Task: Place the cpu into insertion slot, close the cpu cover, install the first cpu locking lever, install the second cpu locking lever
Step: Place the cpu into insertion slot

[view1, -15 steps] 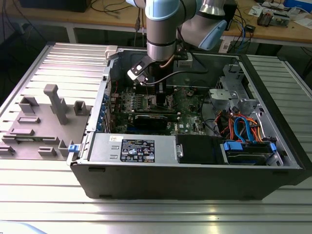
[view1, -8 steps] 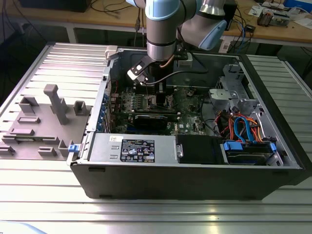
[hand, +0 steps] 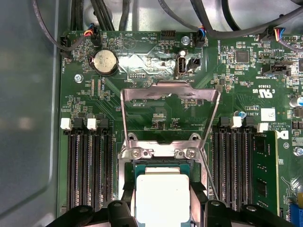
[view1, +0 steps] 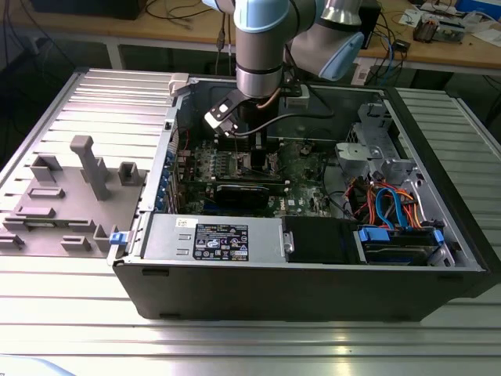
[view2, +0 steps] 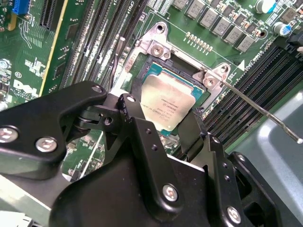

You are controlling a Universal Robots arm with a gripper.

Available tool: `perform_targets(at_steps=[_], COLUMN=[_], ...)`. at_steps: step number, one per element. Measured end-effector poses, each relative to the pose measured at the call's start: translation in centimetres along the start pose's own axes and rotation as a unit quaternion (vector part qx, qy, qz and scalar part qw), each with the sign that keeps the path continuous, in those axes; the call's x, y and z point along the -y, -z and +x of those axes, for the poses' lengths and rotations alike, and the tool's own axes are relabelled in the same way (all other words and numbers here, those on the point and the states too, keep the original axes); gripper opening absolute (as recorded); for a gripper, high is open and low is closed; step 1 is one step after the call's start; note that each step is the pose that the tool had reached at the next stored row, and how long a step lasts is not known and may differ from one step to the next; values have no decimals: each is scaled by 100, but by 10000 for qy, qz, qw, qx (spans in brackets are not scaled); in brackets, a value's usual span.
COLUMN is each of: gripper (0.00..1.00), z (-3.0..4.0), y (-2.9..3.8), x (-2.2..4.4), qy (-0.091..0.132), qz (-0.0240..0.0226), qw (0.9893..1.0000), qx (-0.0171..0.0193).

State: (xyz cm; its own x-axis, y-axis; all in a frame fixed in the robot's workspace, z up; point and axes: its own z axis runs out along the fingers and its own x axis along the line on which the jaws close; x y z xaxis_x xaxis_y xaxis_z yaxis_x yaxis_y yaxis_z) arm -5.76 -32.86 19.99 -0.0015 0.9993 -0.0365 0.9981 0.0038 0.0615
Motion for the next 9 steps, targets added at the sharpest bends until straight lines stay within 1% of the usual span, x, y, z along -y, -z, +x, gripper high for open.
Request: perform_targets(at_steps=[1, 9], gripper=[54, 54], z=[0, 0], y=[0, -5], x=[-1, -12], qy=[-1, -70], qz=[4, 10], qw=[10000, 10000], qx=[8, 16])
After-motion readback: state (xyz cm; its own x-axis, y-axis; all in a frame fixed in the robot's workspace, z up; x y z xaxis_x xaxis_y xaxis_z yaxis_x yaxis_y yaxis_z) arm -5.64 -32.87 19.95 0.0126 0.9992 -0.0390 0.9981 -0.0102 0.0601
